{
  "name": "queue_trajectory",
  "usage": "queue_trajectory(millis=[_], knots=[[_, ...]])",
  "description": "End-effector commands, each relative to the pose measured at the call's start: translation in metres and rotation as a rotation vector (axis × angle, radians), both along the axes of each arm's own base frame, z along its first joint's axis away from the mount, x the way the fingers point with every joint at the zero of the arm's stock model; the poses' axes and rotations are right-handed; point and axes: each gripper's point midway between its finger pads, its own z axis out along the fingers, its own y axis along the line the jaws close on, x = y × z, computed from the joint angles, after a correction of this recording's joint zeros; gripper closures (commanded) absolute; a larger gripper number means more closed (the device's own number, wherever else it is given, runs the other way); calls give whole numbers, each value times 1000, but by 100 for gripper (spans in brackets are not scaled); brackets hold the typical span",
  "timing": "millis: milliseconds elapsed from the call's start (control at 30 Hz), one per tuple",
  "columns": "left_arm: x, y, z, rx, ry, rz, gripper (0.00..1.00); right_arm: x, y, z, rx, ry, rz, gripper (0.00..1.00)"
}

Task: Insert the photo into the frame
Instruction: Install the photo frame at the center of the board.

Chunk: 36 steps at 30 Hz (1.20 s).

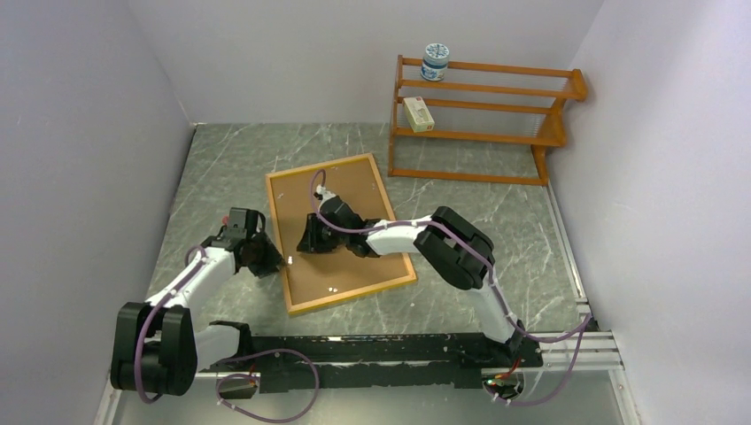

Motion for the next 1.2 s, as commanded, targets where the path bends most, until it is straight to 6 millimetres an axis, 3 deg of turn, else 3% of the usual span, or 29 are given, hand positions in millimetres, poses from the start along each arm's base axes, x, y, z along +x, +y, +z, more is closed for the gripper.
queue_trajectory(millis=[0, 200, 400, 567, 733, 867, 1167], knots=[[22, 0, 21, 9, -81, 7, 65, -29, 0, -2, 17, 126, 62, 77], [43, 11, 26, 50, -141, 50, 63, -34, 8, -7, 12, 166, 80, 73], [50, 18, 6, 74, -84, 58, 66, -34, 14, -18, -32, 184, 70, 70], [48, 23, -1, 81, -70, 62, 70, -34, 17, -28, -49, 192, 73, 72], [43, 24, -9, 66, -39, 43, 84, -36, 20, -36, -52, 203, 91, 77], [39, 22, -13, 58, -13, 23, 90, -41, 22, -41, -48, 195, 124, 82], [39, 23, -15, 60, 20, 31, 96, -61, 20, -50, -27, 203, 248, 88]])
